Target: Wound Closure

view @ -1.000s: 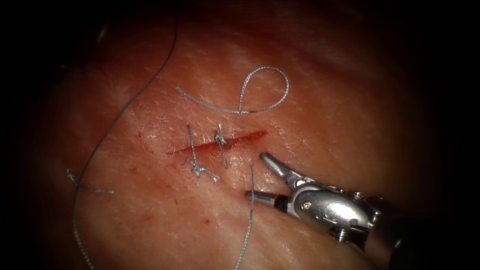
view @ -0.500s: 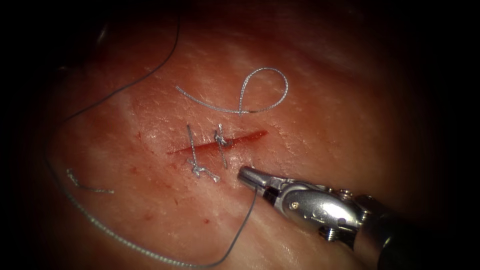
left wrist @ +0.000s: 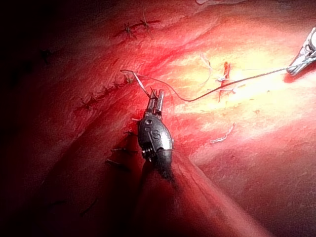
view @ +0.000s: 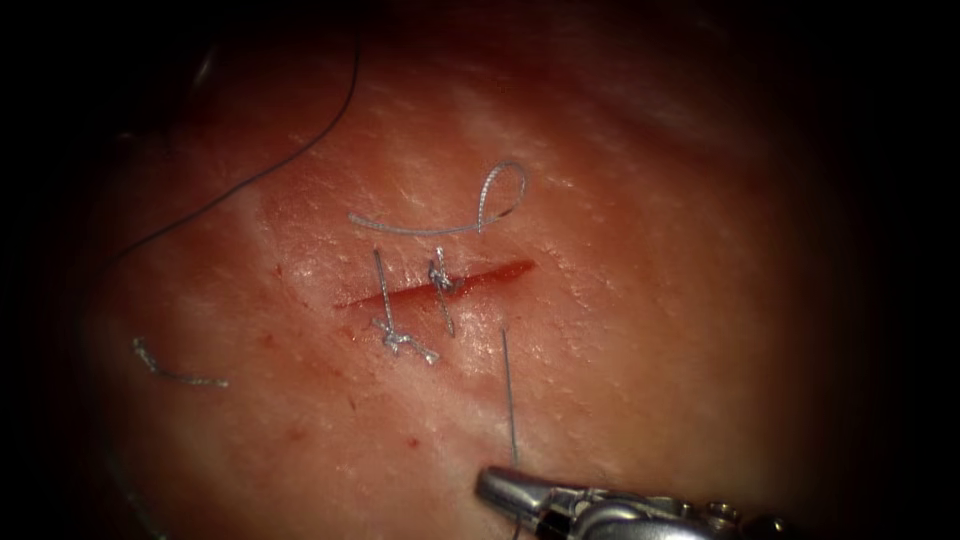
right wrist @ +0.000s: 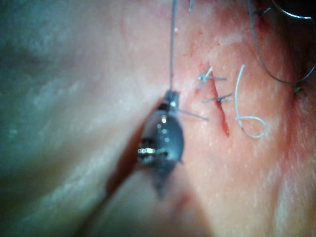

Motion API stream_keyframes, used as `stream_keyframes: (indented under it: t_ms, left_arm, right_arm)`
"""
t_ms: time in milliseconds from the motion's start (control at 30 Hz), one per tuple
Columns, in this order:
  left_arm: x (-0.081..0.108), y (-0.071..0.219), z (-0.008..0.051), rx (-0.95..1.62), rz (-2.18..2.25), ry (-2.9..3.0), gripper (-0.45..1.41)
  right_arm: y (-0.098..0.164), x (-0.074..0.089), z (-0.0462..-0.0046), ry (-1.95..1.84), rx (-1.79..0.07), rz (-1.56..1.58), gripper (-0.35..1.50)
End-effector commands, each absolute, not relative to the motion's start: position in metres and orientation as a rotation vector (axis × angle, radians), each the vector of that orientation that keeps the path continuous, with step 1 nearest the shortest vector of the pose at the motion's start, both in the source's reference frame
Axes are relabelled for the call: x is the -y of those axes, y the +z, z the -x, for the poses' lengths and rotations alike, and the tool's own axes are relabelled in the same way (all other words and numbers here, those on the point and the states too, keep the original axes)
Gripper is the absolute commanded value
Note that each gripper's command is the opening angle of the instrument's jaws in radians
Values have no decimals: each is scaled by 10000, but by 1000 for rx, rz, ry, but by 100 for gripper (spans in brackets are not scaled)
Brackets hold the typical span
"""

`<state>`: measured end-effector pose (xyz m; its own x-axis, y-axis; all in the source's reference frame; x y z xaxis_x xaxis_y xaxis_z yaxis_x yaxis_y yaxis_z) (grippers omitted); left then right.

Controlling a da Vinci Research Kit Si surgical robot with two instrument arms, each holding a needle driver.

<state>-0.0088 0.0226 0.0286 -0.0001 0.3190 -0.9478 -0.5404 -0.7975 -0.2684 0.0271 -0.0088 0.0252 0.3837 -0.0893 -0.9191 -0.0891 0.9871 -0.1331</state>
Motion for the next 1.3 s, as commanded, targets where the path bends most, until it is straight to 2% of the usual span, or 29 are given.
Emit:
stream_keyframes:
  t_ms: [33,933,967,1000,1033,1067,1133,1167,1300]
  left_arm:
    - [-228,294,92,-230,1689,1857,-45]
    - [-229,295,91,-229,1690,1857,-45]
    - [-229,295,91,-229,1690,1857,-45]
    - [-229,295,91,-229,1690,1857,-45]
    - [-229,294,90,-229,1690,1857,-45]
    - [-229,294,90,-229,1690,1857,-45]
    - [-229,294,89,-228,1691,1857,-45]
    - [-229,295,89,-228,1691,1857,-45]
    - [-229,295,89,-228,1691,1857,-45]
  right_arm:
    - [247,94,-282,-7,-1188,165,-35]
    - [181,126,-291,-77,-1267,106,-33]
    - [182,124,-289,-73,-1266,110,-6]
    - [184,122,-288,-68,-1271,116,29]
    - [187,120,-287,-45,-1285,116,84]
    - [189,118,-285,-25,-1292,110,106]
    - [191,113,-278,17,-1299,110,130]
    - [192,112,-274,31,-1295,117,135]
    - [194,101,-243,84,-1318,104,140]
